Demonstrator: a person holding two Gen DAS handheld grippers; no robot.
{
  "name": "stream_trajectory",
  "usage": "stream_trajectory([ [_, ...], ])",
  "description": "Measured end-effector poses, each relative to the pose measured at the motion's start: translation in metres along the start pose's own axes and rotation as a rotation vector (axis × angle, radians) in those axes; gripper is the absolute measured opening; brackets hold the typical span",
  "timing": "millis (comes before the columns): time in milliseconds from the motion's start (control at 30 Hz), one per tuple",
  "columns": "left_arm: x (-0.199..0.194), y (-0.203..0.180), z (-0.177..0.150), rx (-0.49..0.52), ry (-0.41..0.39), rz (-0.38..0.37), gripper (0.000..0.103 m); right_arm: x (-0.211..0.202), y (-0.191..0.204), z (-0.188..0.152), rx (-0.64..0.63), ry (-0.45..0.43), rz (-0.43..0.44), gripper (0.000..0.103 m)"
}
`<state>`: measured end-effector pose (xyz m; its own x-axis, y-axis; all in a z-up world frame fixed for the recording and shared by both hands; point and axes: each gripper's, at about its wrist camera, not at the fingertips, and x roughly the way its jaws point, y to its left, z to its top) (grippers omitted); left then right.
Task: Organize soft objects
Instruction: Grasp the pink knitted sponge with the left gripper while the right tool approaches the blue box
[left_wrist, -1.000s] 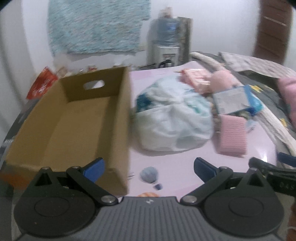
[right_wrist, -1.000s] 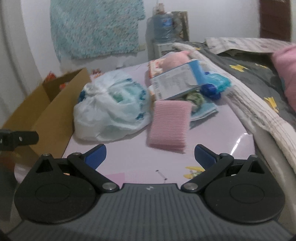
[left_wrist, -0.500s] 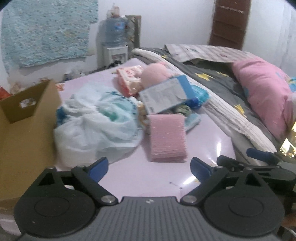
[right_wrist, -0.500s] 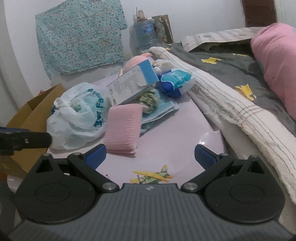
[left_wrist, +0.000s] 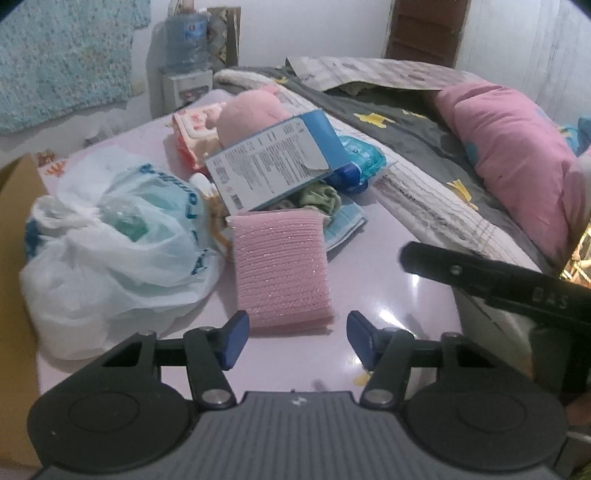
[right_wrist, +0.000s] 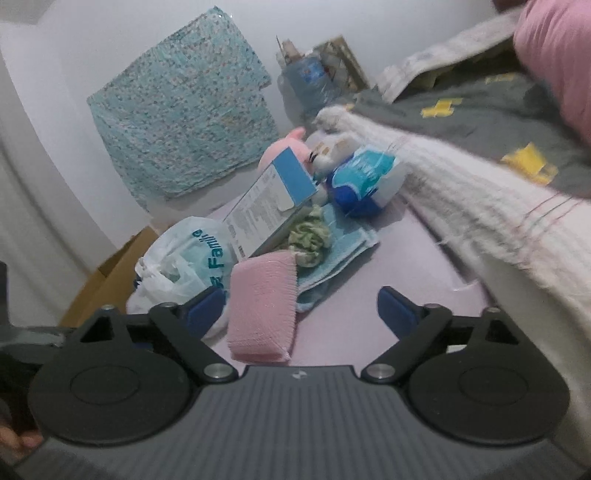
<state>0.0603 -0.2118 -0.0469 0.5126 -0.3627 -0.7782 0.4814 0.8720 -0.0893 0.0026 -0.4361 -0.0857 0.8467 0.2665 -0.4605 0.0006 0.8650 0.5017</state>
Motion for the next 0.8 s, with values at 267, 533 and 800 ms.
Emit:
stream_trajectory([
  [267, 0.042, 0.007, 0.022, -0.030, 0.052, 0.009, 0.082, 0.062, -0.011, 0.012, 0.139, 0.125, 0.115, 0.051],
  [533, 0.069, 0.010, 0.024, -0.038, 0.121, -0.023, 0.083, 0.096, -0.010, 0.006, 0.207, 0.209, 0.156, 0.025],
  [800, 0.037, 0.011, 0.008, -0.039, 0.145, -0.095, 0.082, 0.094, 0.007, -0.008, 0.260, 0.302, 0.250, 0.022],
])
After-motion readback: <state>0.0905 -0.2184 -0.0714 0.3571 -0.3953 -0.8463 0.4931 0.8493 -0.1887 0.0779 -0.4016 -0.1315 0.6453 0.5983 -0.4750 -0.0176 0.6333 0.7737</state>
